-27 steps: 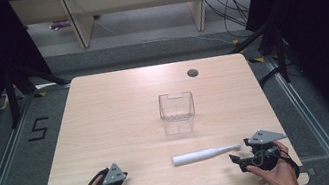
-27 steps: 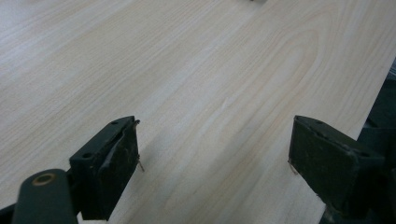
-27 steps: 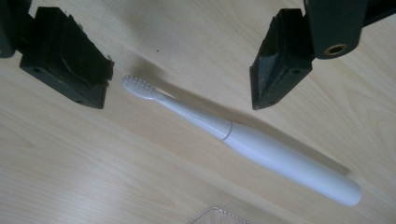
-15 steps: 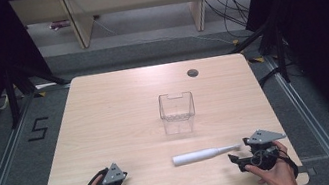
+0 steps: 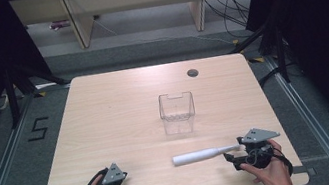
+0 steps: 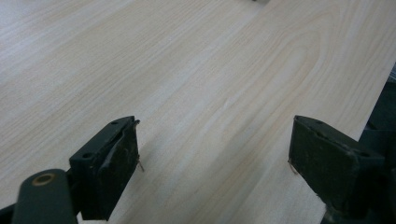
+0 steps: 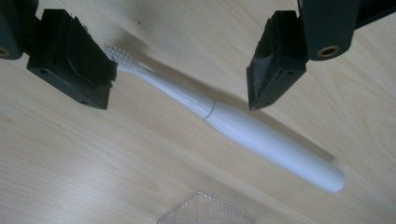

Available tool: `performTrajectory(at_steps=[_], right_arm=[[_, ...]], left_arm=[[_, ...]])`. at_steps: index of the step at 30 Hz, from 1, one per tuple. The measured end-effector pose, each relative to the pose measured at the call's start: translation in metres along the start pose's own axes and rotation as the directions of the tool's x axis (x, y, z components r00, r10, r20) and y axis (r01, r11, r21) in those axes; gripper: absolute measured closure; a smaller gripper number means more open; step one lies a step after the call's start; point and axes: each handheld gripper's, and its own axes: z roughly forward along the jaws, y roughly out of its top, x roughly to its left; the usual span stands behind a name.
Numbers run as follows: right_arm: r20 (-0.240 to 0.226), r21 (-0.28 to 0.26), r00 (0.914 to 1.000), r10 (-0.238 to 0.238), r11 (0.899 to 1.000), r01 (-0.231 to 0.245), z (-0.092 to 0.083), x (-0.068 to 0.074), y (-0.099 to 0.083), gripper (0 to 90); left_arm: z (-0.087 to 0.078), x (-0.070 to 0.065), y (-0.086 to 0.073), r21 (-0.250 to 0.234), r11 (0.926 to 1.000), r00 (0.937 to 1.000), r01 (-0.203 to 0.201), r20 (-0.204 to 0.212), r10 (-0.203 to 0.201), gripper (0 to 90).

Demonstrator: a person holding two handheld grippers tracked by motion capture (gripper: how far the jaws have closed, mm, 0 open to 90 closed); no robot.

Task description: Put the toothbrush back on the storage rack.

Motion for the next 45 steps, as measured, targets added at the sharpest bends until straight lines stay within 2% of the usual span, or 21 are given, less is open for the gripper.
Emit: performTrajectory(at_steps=[3, 4, 5, 9, 12, 13, 14, 17, 18, 19, 20, 22, 24, 28, 30, 31, 34, 36, 40, 43, 45], right_arm=[[0.005, -0.001, 0.9998, 0.019, 1.0, -0.019, 0.0, 0.003, 0.002, 24.9], [0.013, -0.015, 0.9999, -0.011, 1.0, 0.011, 0.001, 0.002, 0.003, 25.3], [-0.001, -0.005, 0.9999, 0.013, 1.0, -0.013, 0.001, 0.004, 0.005, 26.1], [-0.014, -0.032, 0.9995, -0.027, 0.999, 0.026, 0.004, 0.009, 0.011, 31.0], [-0.024, -0.022, 0.9997, 0.004, 1.0, -0.005, 0.005, 0.013, 0.012, 33.4], [-0.012, -0.036, 0.9989, -0.045, 0.998, 0.044, 0.006, 0.011, 0.013, 33.7], [-0.017, -0.034, 0.9996, -0.023, 0.999, 0.022, 0.006, 0.012, 0.014, 33.9], [-0.024, -0.039, 0.9995, -0.018, 0.999, 0.017, 0.008, 0.013, 0.016, 34.6], [-0.023, -0.045, 0.9991, -0.037, 0.998, 0.036, 0.009, 0.013, 0.017, 35.5], [-0.027, -0.04, 0.9994, -0.022, 0.999, 0.021, 0.009, 0.015, 0.017, 38.1], [-0.032, -0.042, 0.9984, -0.047, 0.998, 0.045, 0.011, 0.014, 0.018, 39.1], [-0.039, -0.036, 0.9985, -0.039, 0.999, 0.038, 0.013, 0.017, 0.02, 39.2], [-0.038, -0.051, 0.9967, -0.072, 0.996, 0.07, 0.017, 0.019, 0.023, 44.0], [-0.055, -0.062, 0.9952, -0.081, 0.995, 0.077, 0.021, 0.021, 0.027, 48.4], [-0.068, -0.065, 0.996, -0.059, 0.996, 0.054, 0.024, 0.025, 0.029, 52.6], [-0.072, -0.071, 0.994, -0.082, 0.995, 0.077, 0.027, 0.026, 0.031, 53.9], [-0.084, -0.068, 0.9914, -0.1, 0.993, 0.095, 0.034, 0.031, 0.036, 59.0], [-0.099, -0.049, 0.9919, -0.08, 0.996, 0.075, 0.037, 0.034, 0.039, 63.0], [-0.122, -0.044, 0.9894, -0.08, 0.996, 0.075, 0.045, 0.039, 0.044, 67.4], [-0.124, -0.045, 0.9853, -0.117, 0.993, 0.112, 0.05, 0.041, 0.048, 70.5], [-0.141, -0.032, 0.9849, -0.1, 0.995, 0.097, 0.052, 0.046, 0.05, 71.8]], left_arm=[[0.0, 0.0, 0.0, 0.0, 1.0, 1.0, 0.003, 0.002, -0.003, 15.3], [0.0, 0.0, 0.0, 0.0, 1.0, 1.0, 0.003, 0.001, -0.003, 15.3], [0.0, 0.0, 0.0, 0.002, 1.0, 1.0, 0.002, 0.001, -0.002, 15.3], [0.0, 0.0, 0.0, 0.001, 1.0, 1.0, -0.003, -0.002, 0.003, 15.3], [0.0, 0.0, 0.0, 0.001, 1.0, 1.0, 0.001, 0.002, -0.001, 15.3], [0.0, 0.0, 0.0, 0.0, 1.0, 1.0, 0.001, 0.002, -0.001, 15.3], [0.0, 0.0, 0.0, 0.001, 1.0, 1.0, 0.003, 0.002, -0.003, 15.3], [0.0, 0.0, 0.0, 0.0, 1.0, 1.0, 0.005, 0.002, -0.005, 15.3], [0.0, 0.0, 0.0, 0.003, 1.0, 1.0, 0.0, -0.001, 0.0, 15.3], [0.001, 0.0, 0.0, -0.004, 0.9999, 0.9999, 0.013, 0.003, -0.013, 15.3], [0.001, -0.001, 0.0, -0.011, 0.9997, 0.9997, 0.023, 0.008, -0.023, 15.3], [0.001, -0.001, 0.0, -0.011, 0.9997, 0.9997, 0.024, 0.008, -0.023, 15.3], [0.0, 0.0, 0.0, 0.001, 1.0, 0.9999, 0.008, 0.008, -0.008, 15.3], [-0.001, 0.0, -0.001, 0.0, 1.0, 1.0, 0.008, 0.002, -0.008, 15.2], [-0.001, 0.0, 0.0, 0.0, 1.0, 1.0, 0.001, -0.004, -0.001, 15.3], [-0.001, 0.0, 0.0, -0.001, 1.0, 1.0, 0.008, 0.002, -0.008, 15.3], [-0.001, 0.0, -0.001, -0.002, 1.0, 1.0, 0.005, 0.002, -0.005, 15.2], [-0.001, -0.001, -0.001, -0.003, 1.0, 1.0, 0.006, 0.002, -0.006, 15.2], [-0.001, 0.0, 0.0, -0.004, 1.0, 1.0, 0.003, -0.002, -0.003, 15.3], [-0.001, -0.001, 0.0, -0.002, 1.0, 1.0, -0.002, -0.001, 0.002, 15.3], [0.0, -0.003, -0.001, -0.012, 0.9997, 0.9998, 0.019, 0.01, -0.019, 15.2]])
